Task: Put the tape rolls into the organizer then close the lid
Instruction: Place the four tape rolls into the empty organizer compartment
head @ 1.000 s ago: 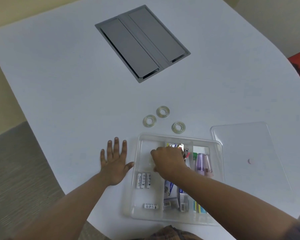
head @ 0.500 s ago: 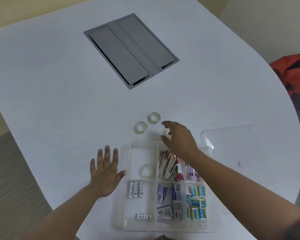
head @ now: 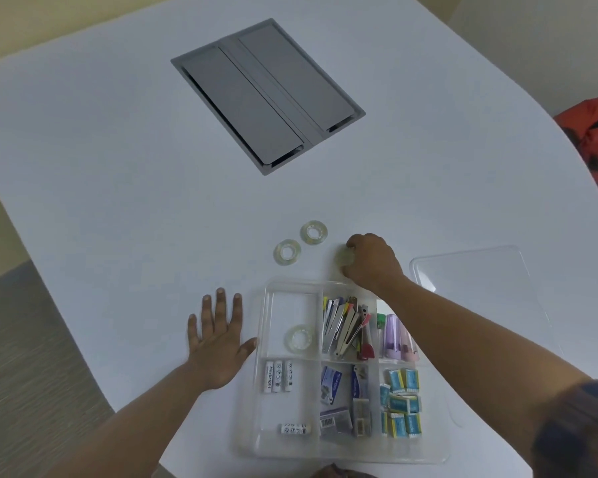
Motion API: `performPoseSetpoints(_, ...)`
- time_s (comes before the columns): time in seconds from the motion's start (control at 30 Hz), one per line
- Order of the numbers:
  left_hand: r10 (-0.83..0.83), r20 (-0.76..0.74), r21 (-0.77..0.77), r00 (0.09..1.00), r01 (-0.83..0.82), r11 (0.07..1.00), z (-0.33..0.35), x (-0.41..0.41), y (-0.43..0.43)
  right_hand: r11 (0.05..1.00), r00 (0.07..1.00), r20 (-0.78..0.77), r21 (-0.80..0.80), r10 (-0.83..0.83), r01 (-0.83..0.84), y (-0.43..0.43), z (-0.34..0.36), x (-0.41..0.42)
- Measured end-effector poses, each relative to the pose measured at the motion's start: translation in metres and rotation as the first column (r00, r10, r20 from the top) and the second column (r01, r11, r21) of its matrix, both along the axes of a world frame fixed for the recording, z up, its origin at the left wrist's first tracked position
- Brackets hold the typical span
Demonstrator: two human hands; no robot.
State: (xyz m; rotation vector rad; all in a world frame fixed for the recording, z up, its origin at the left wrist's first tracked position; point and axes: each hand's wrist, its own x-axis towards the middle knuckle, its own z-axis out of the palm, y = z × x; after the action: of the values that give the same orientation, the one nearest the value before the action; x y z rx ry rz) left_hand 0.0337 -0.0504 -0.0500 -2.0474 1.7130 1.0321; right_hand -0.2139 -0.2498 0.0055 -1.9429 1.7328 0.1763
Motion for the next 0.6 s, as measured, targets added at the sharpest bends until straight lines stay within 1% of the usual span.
performPoseSetpoints(0.1,-0.001,0.001,-0.001,1.000,0.001,1.000,0.001,0.000,0.000,0.994,0.999,0.032,-0.106,-0.022,0.025,0.003,0.006,0.003)
performPoseSetpoints(0.17,-0.002,0.001,-0.003,1.000,0.002,1.000,0.001,0.000,0.000,0.983,0.999,0.039,-0.184,0.002,0.005,0.008,0.010,0.007)
performPoseSetpoints(0.2,-0.002,-0.001,-0.004,1.000,0.002,1.000,0.001,0.000,0.000,0.981,0.999,0.027,-0.193,0.022,-0.016,0.011,0.011,0.009)
performPoseSetpoints(0.27,-0.006,-0.001,-0.005,1.000,0.006,1.000,0.001,0.000,0.000,0.988,0.999,-0.015,-0.147,0.043,-0.044,0.015,0.011,0.014)
performPoseSetpoints(0.37,-0.005,-0.006,-0.007,1.000,0.005,1.000,0.000,0.000,0.000,0.999,0.999,-0.044,-0.046,0.023,-0.025,0.014,0.008,0.017)
performPoseSetpoints(0.47,-0.002,-0.005,-0.019,1.000,0.002,1.000,-0.001,0.000,0.001,1.000,0.997,-0.072,0.021,-0.005,0.007,0.009,0.002,0.019)
performPoseSetpoints(0.53,0.000,-0.006,-0.022,1.000,0.000,1.000,-0.001,0.000,0.001,0.999,0.997,-0.079,0.033,-0.026,0.029,0.006,0.000,0.021)
performPoseSetpoints(0.6,-0.002,-0.001,-0.021,1.000,0.002,1.000,-0.001,0.001,0.001,1.000,0.996,-0.091,0.009,-0.026,0.027,0.003,-0.001,0.023)
